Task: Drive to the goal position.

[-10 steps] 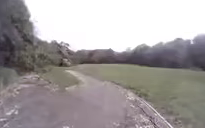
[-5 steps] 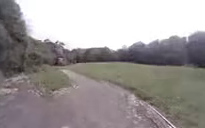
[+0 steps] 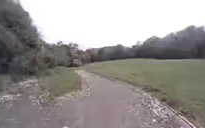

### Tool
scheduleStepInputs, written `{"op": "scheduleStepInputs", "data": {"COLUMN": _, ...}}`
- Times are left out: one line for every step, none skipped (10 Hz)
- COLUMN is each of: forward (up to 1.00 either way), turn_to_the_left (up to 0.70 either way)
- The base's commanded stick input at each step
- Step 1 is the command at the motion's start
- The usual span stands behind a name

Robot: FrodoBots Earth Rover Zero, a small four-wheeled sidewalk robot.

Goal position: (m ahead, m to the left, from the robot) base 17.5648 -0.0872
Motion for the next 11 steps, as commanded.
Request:
{"op": "scheduleStepInputs", "data": {"forward": 0.85, "turn_to_the_left": 0.00}}
{"op": "scheduleStepInputs", "data": {"forward": 0.85, "turn_to_the_left": 0.00}}
{"op": "scheduleStepInputs", "data": {"forward": 0.85, "turn_to_the_left": 0.00}}
{"op": "scheduleStepInputs", "data": {"forward": 0.85, "turn_to_the_left": -0.15}}
{"op": "scheduleStepInputs", "data": {"forward": 0.85, "turn_to_the_left": -0.27}}
{"op": "scheduleStepInputs", "data": {"forward": 0.85, "turn_to_the_left": -0.27}}
{"op": "scheduleStepInputs", "data": {"forward": 0.85, "turn_to_the_left": -0.13}}
{"op": "scheduleStepInputs", "data": {"forward": 0.85, "turn_to_the_left": 0.00}}
{"op": "scheduleStepInputs", "data": {"forward": 0.85, "turn_to_the_left": 0.00}}
{"op": "scheduleStepInputs", "data": {"forward": 0.85, "turn_to_the_left": -0.27}}
{"op": "scheduleStepInputs", "data": {"forward": 0.85, "turn_to_the_left": -0.27}}
